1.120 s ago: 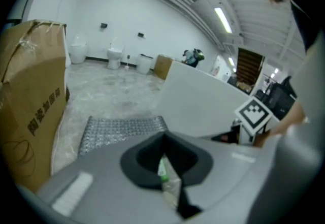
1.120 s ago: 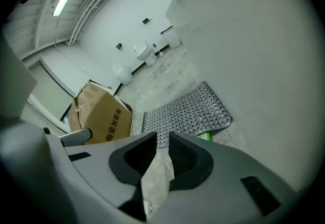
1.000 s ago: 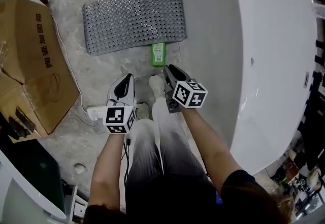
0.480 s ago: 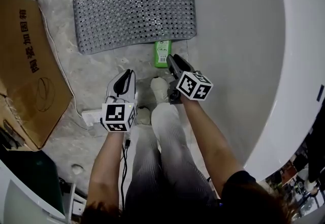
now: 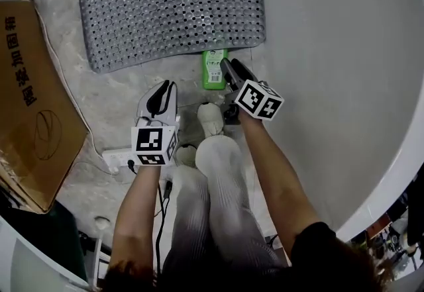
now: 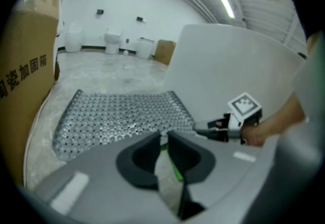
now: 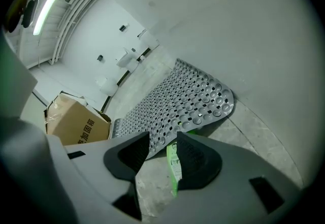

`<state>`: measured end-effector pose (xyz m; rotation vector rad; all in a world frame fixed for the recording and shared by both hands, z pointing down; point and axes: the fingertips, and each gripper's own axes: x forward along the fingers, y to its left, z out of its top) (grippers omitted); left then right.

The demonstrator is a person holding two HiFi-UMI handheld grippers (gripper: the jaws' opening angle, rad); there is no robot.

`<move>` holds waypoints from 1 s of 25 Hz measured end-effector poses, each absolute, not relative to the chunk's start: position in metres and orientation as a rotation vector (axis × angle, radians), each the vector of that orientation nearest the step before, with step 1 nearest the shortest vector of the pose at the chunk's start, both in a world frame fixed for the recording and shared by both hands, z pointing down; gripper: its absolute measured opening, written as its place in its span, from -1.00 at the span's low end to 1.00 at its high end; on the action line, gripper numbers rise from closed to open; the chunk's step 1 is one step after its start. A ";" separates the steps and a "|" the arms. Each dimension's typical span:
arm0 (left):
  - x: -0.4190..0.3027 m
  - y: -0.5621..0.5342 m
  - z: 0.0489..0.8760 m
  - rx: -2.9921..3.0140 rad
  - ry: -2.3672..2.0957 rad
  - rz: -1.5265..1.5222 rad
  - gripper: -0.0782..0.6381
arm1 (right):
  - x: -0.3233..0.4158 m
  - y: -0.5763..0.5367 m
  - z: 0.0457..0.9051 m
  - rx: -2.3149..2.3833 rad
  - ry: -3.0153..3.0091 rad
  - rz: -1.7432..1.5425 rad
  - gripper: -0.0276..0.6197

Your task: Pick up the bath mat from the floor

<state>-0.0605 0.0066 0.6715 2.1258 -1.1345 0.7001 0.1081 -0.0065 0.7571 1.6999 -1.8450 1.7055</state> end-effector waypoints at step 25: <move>-0.049 -0.019 0.744 2.157 -1.139 0.732 -0.64 | 0.123 -0.035 0.834 1.806 -1.856 1.995 -0.25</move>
